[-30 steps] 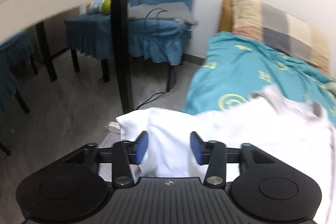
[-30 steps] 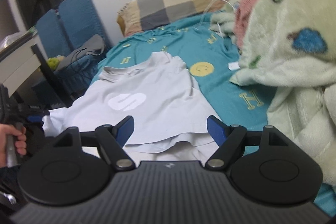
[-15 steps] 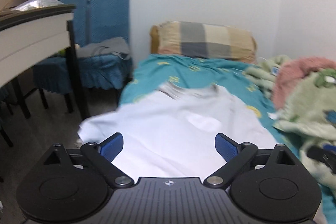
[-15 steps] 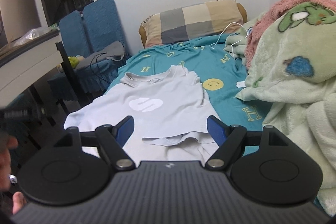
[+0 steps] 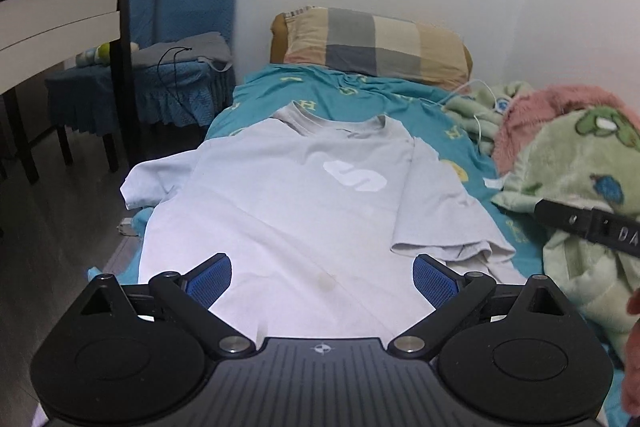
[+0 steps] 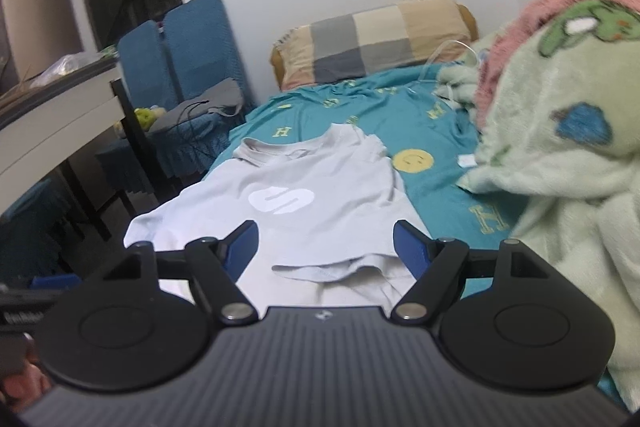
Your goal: Fold clothes
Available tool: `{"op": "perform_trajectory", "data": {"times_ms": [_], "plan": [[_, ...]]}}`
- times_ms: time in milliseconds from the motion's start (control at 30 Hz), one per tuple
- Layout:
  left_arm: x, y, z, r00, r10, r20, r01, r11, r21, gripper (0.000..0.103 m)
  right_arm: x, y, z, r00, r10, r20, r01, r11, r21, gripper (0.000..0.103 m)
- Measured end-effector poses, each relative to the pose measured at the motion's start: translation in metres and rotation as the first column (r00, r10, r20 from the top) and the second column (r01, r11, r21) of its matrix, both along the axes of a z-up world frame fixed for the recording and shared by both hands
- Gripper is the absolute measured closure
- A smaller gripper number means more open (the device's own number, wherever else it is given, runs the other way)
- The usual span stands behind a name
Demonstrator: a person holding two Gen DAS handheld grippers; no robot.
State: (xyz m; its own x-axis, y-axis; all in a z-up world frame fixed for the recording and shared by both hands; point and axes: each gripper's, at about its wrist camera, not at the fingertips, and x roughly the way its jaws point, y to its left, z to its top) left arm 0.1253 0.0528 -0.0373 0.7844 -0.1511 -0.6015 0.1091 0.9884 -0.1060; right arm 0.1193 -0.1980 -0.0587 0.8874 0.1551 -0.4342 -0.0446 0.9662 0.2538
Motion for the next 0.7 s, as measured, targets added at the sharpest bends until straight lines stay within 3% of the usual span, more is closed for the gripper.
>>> {"op": "perform_trajectory", "data": {"times_ms": [200, 300, 500, 567, 633, 700], "plan": [[0.01, 0.009, 0.008, 0.998, 0.056, 0.037, -0.057, 0.998, 0.017, 0.004, 0.02, 0.033, -0.022, 0.993, 0.119, -0.025, -0.121, 0.987, -0.11, 0.027], [0.02, 0.02, 0.009, 0.994, 0.102, 0.047, -0.102, 0.995, -0.002, 0.004, 0.038, 0.055, -0.036, 0.979, 0.195, -0.056, -0.203, 0.953, -0.223, 0.03], [0.045, 0.044, 0.0, 0.983, 0.182, 0.015, -0.181, 0.982, -0.051, 0.004, 0.084, 0.074, -0.071, 0.968, 0.219, -0.122, -0.249, 0.9, -0.357, 0.03], [0.052, 0.049, -0.003, 0.982, 0.19, -0.001, -0.189, 0.979, -0.076, 0.004, 0.097, 0.083, -0.083, 0.959, 0.239, -0.152, -0.281, 0.866, -0.412, 0.03], [0.057, 0.054, -0.007, 0.981, 0.194, -0.013, -0.194, 0.976, -0.097, 0.004, 0.108, 0.088, -0.093, 0.953, 0.238, -0.186, -0.297, 0.846, -0.442, 0.036], [0.061, 0.055, -0.009, 0.981, 0.193, -0.02, -0.194, 0.975, -0.108, 0.004, 0.119, 0.086, -0.098, 0.953, 0.225, -0.201, -0.293, 0.852, -0.434, 0.052]]}}
